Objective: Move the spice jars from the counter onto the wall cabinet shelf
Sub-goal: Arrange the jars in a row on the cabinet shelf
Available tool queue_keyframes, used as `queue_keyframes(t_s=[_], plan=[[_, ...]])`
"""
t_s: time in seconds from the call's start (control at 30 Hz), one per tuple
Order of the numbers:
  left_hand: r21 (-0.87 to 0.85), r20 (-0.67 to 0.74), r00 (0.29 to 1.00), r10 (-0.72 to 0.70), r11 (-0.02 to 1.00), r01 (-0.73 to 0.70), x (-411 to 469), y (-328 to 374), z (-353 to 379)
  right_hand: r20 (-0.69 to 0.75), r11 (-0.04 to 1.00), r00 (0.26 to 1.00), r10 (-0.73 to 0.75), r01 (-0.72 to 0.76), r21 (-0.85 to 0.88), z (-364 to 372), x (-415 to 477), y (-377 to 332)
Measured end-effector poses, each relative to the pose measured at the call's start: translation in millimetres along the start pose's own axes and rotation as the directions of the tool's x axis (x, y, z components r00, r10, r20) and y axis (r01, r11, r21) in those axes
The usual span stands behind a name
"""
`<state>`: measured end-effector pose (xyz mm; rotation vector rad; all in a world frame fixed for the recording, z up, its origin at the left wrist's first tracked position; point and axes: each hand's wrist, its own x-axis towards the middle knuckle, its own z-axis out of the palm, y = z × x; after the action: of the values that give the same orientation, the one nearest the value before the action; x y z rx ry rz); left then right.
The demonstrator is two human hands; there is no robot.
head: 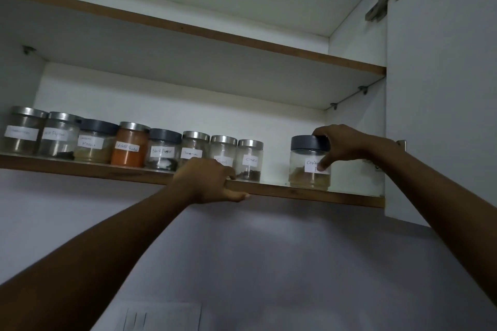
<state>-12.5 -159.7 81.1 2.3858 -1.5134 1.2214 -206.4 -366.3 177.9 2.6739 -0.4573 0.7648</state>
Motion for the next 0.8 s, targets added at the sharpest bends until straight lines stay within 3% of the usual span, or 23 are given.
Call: queue_keyframes(t_s=[0.17,0.33,0.8], plan=[[0.048,-0.037,0.999,-0.039,0.998,0.041,-1.0,2.2,1.5,-0.007,0.998,0.999,-0.052,0.052,0.026,15.1,23.1,5.0],[0.129,-0.173,0.984,-0.034,0.990,0.057,-1.7,2.9,8.6,-0.004,0.997,0.998,-0.062,0.062,0.047,32.1,46.5,6.3],[0.226,-0.361,0.932,0.030,0.972,0.057,-5.1,1.9,17.5,0.029,1.000,1.000,0.009,-0.009,0.010,78.6,115.3,4.9]])
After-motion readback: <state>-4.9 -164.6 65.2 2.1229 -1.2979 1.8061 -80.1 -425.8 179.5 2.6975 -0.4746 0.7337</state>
